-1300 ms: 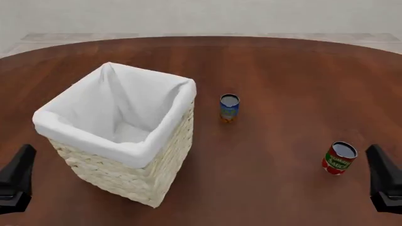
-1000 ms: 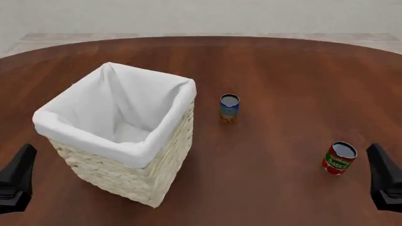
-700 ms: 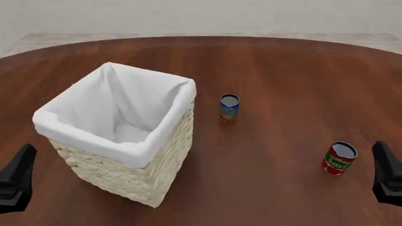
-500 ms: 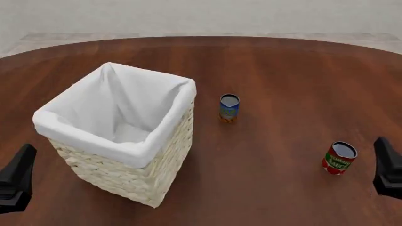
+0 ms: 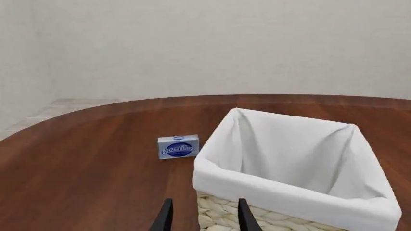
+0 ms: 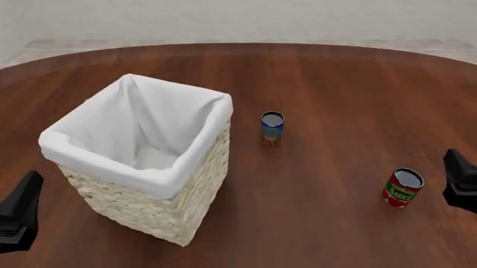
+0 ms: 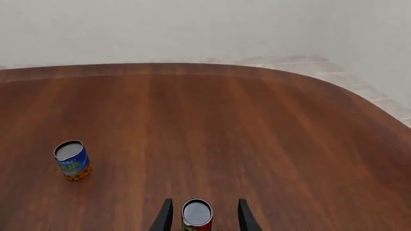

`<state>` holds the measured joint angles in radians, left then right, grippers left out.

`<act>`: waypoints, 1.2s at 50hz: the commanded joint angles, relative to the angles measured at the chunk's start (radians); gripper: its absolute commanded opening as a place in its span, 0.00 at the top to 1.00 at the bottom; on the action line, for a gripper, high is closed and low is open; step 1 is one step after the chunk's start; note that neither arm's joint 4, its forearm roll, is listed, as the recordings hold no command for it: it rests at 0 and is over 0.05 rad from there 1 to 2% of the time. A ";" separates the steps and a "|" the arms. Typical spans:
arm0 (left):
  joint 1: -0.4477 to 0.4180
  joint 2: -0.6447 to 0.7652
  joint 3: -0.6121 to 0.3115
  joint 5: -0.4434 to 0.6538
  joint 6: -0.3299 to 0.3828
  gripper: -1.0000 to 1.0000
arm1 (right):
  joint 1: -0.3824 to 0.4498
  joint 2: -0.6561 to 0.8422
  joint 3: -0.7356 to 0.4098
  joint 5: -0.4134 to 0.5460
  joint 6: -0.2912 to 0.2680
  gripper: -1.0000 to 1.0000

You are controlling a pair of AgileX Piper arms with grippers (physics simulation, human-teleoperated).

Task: Pick up the tomato sauce, and put it in the basket.

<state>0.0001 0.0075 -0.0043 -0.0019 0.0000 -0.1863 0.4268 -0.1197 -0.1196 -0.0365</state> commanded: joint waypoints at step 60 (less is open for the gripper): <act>0.000 0.000 0.000 0.000 0.000 0.00 | 0.041 0.664 -0.052 -0.285 -0.019 0.00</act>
<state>0.0001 0.0075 -0.0043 -0.0019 0.0000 -0.1458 1.0195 -0.1851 -0.3523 -0.0559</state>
